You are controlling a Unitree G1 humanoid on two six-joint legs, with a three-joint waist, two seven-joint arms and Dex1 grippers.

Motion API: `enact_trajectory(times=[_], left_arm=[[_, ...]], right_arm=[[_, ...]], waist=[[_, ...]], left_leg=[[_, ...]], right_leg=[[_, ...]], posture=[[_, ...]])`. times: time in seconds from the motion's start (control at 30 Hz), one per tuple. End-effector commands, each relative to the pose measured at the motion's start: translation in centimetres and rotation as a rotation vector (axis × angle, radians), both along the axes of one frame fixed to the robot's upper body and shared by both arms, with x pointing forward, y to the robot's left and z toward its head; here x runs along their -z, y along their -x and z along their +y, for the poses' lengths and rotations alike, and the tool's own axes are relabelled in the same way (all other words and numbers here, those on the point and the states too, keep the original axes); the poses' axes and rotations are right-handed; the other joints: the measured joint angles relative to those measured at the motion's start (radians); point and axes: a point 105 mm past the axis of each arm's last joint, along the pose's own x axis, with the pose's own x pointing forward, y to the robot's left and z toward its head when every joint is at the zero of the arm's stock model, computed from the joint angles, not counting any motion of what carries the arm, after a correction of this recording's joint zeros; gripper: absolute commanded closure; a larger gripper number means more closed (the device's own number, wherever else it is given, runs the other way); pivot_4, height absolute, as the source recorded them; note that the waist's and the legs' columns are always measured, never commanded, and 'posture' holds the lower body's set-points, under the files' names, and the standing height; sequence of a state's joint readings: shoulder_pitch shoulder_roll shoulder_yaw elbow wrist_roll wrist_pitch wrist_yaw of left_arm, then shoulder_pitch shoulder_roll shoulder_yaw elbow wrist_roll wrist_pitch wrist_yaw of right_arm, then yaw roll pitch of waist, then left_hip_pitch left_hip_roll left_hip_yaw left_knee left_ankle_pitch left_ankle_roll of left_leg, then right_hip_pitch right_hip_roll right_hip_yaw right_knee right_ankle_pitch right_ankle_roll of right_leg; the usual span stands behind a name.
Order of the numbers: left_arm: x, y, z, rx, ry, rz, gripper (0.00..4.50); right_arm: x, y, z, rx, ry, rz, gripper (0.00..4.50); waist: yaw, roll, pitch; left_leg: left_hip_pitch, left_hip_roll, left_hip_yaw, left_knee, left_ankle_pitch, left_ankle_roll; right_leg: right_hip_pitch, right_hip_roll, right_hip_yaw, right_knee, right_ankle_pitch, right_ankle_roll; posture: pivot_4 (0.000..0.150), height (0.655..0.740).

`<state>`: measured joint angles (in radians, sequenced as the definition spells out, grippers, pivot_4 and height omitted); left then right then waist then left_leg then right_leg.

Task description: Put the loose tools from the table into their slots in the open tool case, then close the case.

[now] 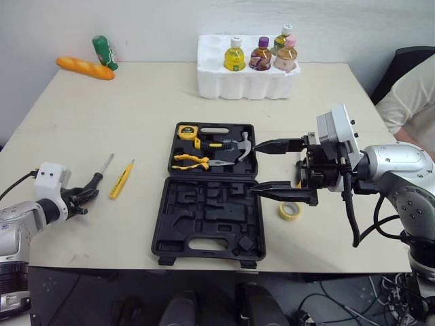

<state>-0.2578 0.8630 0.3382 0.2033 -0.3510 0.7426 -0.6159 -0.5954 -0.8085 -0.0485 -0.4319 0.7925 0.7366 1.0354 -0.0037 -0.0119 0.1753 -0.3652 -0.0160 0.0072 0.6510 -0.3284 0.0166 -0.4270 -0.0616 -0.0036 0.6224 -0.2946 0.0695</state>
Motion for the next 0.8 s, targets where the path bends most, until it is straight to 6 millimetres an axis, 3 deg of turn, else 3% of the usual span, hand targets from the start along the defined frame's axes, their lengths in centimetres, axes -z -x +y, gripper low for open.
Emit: enact_trajectory(times=[0.03,0.13,0.3,0.53,0.8], left_arm=[[-4.8,-0.7,-2.0,0.149,-0.05,-0.082,3.44],[-6.9,-0.7,-4.2,0.3,-0.114,-0.083,3.44],[-9.6,-1.4,-9.9,0.596,-0.214,-0.09,3.44],[-10.2,-2.2,-16.8,0.957,-0.315,-0.067,3.44],[-8.0,-2.1,-19.8,1.187,-0.446,0.063,3.44]], right_arm=[[-0.5,0.8,-0.4,0.015,0.007,-0.042,0.0],[-0.1,1.1,-0.9,0.037,0.021,-0.031,0.0],[0.7,1.4,-2.2,0.108,0.045,-0.012,0.0],[1.9,1.8,-3.3,0.206,0.065,0.006,0.0],[3.0,2.6,-3.9,0.28,0.081,0.019,0.0]], waist=[[0.0,-0.001,0.001],[0.001,-0.002,0.001],[0.004,-0.002,0.001],[0.002,-0.002,0.001],[0.006,-0.002,0.001]], left_leg=[[-0.005,0.0,-0.001,0.001,0.001,-0.001],[-0.007,0.0,-0.001,0.001,0.004,-0.006],[-0.006,-0.001,-0.001,0.002,0.003,-0.005],[-0.007,-0.001,0.0,0.002,0.004,-0.005],[-0.007,0.0,0.001,0.008,0.005,-0.003]], right_leg=[[-0.004,0.0,-0.001,0.002,0.0,0.0],[-0.006,0.0,-0.001,0.002,0.0,0.0],[-0.003,0.0,-0.001,-0.001,0.0,0.0],[-0.004,0.001,-0.001,0.004,0.0,0.001],[-0.003,0.004,0.001,0.006,0.0,0.001]], posture=[[0.15,0.7367],[0.15,0.7367],[0.15,0.7367],[0.15,0.7367],[0.15,0.7367]])
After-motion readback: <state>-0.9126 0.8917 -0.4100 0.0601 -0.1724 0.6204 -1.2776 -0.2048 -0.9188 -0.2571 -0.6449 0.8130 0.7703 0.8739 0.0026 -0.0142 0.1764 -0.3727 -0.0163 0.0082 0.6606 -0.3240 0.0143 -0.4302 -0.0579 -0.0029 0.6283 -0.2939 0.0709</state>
